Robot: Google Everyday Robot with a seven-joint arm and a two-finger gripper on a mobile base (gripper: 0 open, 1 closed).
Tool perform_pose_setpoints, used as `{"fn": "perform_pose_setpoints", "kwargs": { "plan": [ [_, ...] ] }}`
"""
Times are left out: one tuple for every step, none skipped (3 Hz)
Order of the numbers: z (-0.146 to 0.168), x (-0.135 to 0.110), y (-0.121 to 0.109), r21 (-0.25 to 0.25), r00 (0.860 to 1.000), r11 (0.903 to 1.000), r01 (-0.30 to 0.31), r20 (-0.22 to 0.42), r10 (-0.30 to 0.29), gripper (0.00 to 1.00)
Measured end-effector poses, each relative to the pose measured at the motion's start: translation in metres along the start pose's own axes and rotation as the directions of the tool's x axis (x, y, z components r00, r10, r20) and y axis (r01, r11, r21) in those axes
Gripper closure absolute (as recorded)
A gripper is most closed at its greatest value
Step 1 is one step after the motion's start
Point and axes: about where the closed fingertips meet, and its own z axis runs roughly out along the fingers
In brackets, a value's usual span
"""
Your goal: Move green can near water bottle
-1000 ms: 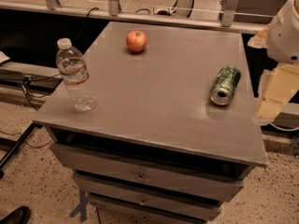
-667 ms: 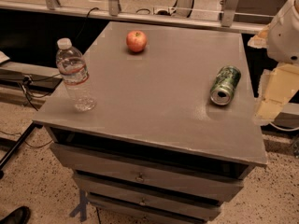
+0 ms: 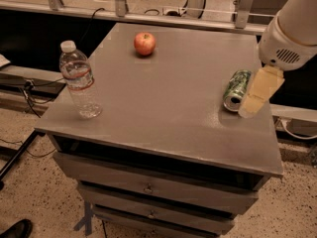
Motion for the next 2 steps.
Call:
{"fn": "perform_pose_setpoints", "kwargs": {
  "plan": [
    [0.027,-0.002,-0.029,0.064,0.990,0.9883,-0.138,-0.031,0.140,0.00],
    [0.039,-0.003,-0.049,0.162,0.964,0.9563,-0.243,-0.068,0.257,0.00]
  ]
}}
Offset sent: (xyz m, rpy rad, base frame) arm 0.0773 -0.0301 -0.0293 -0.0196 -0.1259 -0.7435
